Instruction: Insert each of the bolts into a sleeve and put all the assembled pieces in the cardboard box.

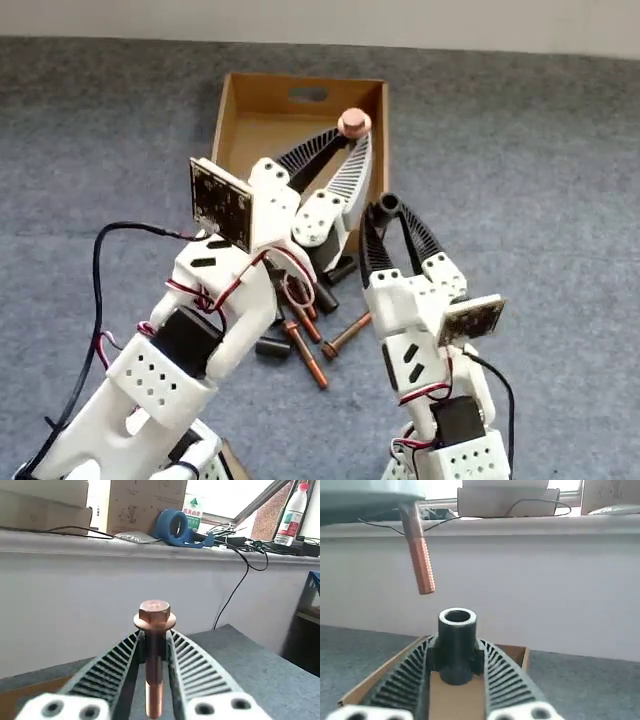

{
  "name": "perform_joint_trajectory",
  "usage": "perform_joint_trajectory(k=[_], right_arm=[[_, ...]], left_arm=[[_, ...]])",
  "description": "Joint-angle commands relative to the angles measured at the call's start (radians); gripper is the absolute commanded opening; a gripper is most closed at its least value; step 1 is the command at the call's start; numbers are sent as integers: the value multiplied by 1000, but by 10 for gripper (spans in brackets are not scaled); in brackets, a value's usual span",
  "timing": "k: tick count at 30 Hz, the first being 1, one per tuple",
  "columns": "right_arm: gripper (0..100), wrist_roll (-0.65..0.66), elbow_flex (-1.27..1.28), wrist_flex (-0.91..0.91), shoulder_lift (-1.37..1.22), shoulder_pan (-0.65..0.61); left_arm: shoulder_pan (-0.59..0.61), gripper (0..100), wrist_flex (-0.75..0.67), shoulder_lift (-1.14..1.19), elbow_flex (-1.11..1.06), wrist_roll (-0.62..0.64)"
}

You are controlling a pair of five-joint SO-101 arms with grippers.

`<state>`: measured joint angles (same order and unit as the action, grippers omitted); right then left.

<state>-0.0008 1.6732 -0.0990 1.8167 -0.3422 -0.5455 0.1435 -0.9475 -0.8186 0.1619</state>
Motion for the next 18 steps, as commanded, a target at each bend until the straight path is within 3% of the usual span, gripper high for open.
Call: perform_joint_trajectory(k=[1,8,14,18], right_arm=[[6,-11,125,-5,10,-5],[6,-11,125,-5,10,-2],[6,-11,125,-5,10,-2],[6,-11,125,-7,10,-2]], left_arm=[[-13,8,-25,-28,41,2],[-105,8,-25,-24,36,0],[-105,8,-26,-24,44,-2],[-113,8,-26,-24,44,-126]])
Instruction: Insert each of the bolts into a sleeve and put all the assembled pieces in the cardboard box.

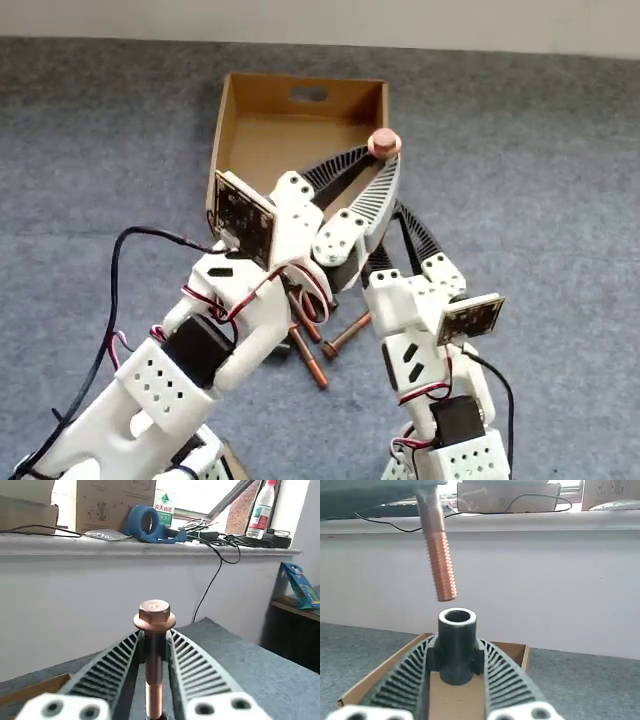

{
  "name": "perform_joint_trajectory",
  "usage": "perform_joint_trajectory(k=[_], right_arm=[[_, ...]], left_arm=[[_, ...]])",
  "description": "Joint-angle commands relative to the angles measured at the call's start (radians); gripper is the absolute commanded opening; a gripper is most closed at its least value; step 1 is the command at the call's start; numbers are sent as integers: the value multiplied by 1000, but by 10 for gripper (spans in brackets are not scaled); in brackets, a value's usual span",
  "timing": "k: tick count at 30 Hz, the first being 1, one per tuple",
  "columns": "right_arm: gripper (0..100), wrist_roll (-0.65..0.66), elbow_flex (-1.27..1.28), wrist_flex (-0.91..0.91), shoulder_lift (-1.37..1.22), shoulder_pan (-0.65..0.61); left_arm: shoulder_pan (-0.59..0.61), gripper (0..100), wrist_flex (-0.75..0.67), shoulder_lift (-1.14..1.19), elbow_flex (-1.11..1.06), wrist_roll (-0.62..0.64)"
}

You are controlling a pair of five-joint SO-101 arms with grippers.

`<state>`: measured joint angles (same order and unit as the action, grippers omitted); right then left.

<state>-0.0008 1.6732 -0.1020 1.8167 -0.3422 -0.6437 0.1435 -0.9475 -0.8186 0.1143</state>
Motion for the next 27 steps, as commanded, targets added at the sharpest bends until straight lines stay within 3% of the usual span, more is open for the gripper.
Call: perform_joint_trajectory(k=[1,6,15,27], right_arm=[[6,-11,125,-4,10,-2],[6,-11,125,-4,10,-2],[6,-11,125,-2,10,-2],[6,-11,125,-2,10,-2]], left_arm=[[-15,8,-28,-24,44,-110],[-15,8,-31,-22,44,-149],[-10,8,-204,137,19,-144],[-27,8,-203,131,15,-143]])
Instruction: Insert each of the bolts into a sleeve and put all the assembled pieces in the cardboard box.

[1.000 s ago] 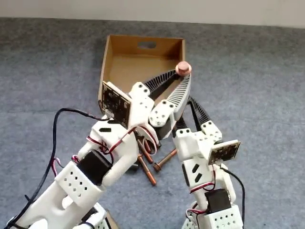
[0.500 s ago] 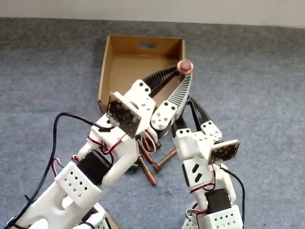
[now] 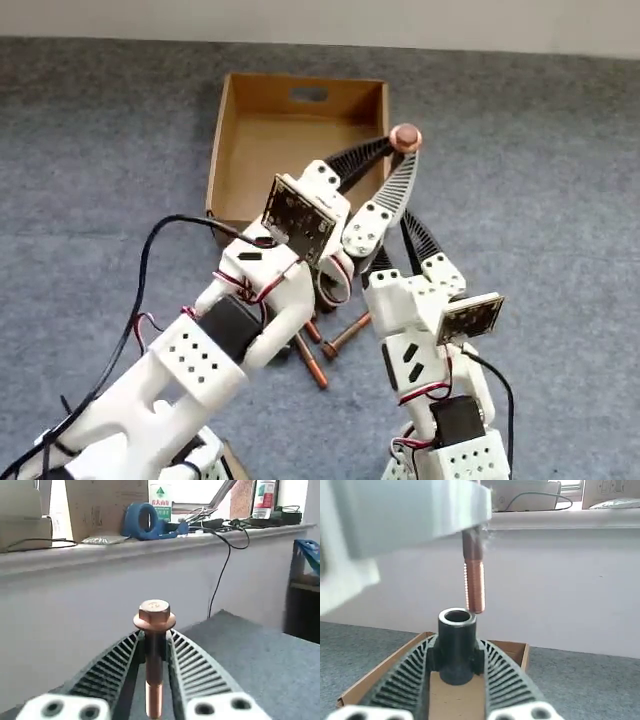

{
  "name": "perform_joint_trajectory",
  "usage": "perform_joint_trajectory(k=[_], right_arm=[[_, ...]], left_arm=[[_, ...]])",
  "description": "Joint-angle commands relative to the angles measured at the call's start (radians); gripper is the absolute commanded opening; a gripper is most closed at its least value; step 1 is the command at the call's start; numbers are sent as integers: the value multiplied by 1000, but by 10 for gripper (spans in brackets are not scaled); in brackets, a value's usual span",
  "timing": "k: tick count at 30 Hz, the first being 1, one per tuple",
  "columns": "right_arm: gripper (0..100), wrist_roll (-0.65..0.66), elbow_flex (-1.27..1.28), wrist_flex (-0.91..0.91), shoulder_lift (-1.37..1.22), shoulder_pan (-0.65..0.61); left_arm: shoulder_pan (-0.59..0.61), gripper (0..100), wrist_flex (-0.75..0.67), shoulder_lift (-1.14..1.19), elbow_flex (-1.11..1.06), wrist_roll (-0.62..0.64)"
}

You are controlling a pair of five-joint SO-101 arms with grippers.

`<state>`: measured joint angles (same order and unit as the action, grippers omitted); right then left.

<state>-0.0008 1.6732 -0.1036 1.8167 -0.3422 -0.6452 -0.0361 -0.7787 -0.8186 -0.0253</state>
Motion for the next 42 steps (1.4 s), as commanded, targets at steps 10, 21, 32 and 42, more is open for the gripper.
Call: perform_joint_trajectory(k=[10,21,32,42], right_arm=[[6,-11,125,-1,10,-2],[6,-11,125,-1,10,-2],[6,-11,125,-1,10,-2],[6,-11,125,-1,10,-1]], left_arm=[[-41,8,38,-64,24,-2],[-67,8,41,-65,24,-2],[-84,8,109,-147,28,-2],[-76,8,229,-240,61,-6]])
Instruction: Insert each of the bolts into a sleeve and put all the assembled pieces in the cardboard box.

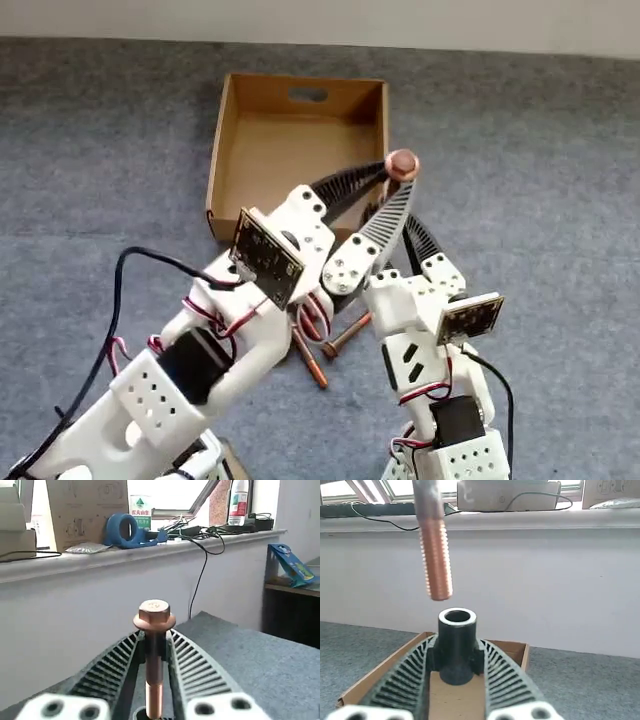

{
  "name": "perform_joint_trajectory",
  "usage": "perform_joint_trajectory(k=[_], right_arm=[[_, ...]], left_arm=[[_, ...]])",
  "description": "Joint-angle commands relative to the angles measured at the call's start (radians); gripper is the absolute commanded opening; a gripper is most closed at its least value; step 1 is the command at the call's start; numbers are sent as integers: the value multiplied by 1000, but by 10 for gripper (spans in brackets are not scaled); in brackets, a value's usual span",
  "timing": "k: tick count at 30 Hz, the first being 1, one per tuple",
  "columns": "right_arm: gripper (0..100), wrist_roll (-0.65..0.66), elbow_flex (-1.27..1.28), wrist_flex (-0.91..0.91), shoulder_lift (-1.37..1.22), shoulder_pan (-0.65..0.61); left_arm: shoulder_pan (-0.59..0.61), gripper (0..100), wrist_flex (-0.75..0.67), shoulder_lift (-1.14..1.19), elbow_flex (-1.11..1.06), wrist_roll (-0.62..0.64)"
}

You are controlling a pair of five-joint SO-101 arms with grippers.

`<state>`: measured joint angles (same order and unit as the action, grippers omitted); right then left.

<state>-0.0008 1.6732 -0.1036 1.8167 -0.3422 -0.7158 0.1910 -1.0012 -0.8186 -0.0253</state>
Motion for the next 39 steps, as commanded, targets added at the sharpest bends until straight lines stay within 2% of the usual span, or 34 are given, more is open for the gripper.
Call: perform_joint_trajectory(k=[1,12,27,33,39], right_arm=[[6,-11,125,-1,10,-1],[6,-11,125,-1,10,-1],[6,-11,125,-1,10,-1],[6,-11,125,-1,10,-1],[6,-11,125,-1,10,-1]], left_arm=[[-5,8,2,-5,62,-6],[65,8,-8,194,136,-5],[79,8,2,196,133,-3],[74,8,107,196,177,-3],[73,8,118,196,186,-3]])
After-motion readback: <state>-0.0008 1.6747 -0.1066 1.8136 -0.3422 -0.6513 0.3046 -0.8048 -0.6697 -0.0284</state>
